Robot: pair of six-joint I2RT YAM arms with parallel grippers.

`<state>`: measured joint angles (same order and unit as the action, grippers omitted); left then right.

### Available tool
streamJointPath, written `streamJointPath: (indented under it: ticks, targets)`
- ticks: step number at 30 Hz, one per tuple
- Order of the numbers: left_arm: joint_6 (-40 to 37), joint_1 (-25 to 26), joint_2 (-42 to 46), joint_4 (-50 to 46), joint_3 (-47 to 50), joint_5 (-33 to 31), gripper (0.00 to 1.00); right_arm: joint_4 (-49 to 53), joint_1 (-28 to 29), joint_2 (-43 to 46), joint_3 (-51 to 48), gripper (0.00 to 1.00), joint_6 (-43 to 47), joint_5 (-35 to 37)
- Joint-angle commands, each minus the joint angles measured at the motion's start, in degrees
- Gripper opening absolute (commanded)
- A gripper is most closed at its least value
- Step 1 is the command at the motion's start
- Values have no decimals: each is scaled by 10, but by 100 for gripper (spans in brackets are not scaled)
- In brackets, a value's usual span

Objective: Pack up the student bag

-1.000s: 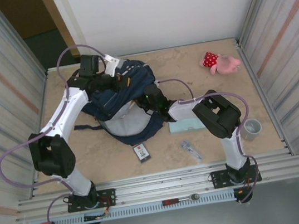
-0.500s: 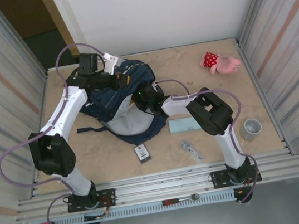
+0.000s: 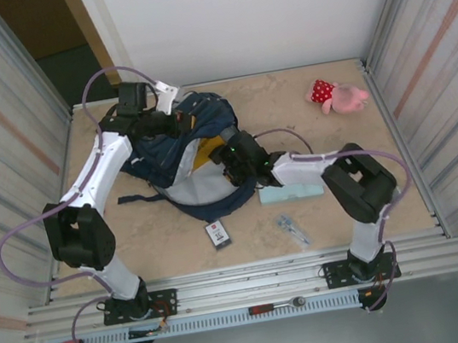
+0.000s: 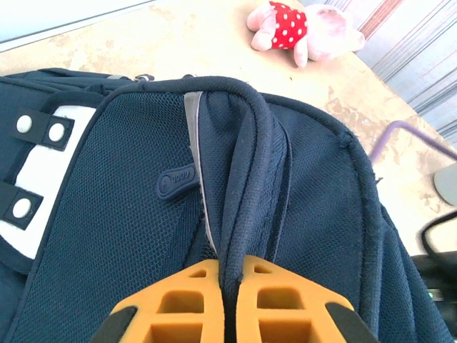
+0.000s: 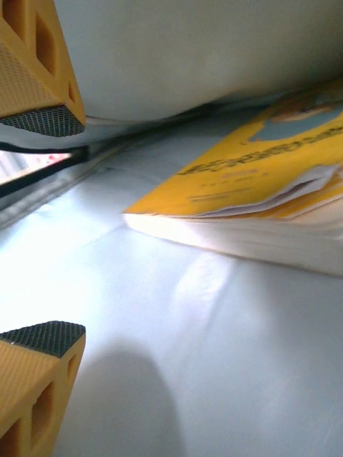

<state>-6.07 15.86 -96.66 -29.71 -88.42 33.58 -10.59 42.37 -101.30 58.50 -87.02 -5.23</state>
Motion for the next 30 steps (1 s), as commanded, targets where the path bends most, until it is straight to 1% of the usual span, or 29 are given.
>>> streamJointPath:
  ticks: [1,4,7,9,10,11,12,14,16,17,19,20,23,25,28,30]
  targets:
    - [-45,12,8,17,22,-46,0,82,4,101,-33,70,57,6]
    - [-78,49,-1,14,47,-73,0,144,8,191,-67,70,104,44]
    - [-79,82,-22,18,78,-81,0,213,8,271,-82,70,168,86]
    - [-80,106,-34,24,104,-90,0,260,9,319,-87,70,229,117]
    - [-76,113,-37,31,115,-89,2,272,7,337,-91,70,253,126]
    - [-67,117,-39,35,125,-81,9,278,6,357,-96,70,286,131]
    - [-54,118,-39,37,130,-69,19,280,5,372,-100,71,316,134]
    - [-16,110,-26,45,137,-43,43,273,5,396,-104,72,415,124]
    - [34,86,-1,67,149,-19,60,283,7,400,-89,74,521,98]
    - [62,68,17,80,157,-6,65,295,11,396,-76,74,579,81]
    - [110,27,52,100,176,13,70,326,24,374,-45,76,689,50]
    - [128,5,74,105,187,14,72,351,39,352,-23,77,747,42]
    - [158,-51,130,104,220,13,75,412,83,278,37,80,879,45]
    - [163,-88,160,91,242,14,76,430,105,228,68,81,941,45]
    - [164,-142,198,71,279,26,76,437,134,150,110,87,1011,33]
    - [161,-169,220,60,300,35,76,446,153,97,143,91,1045,30]
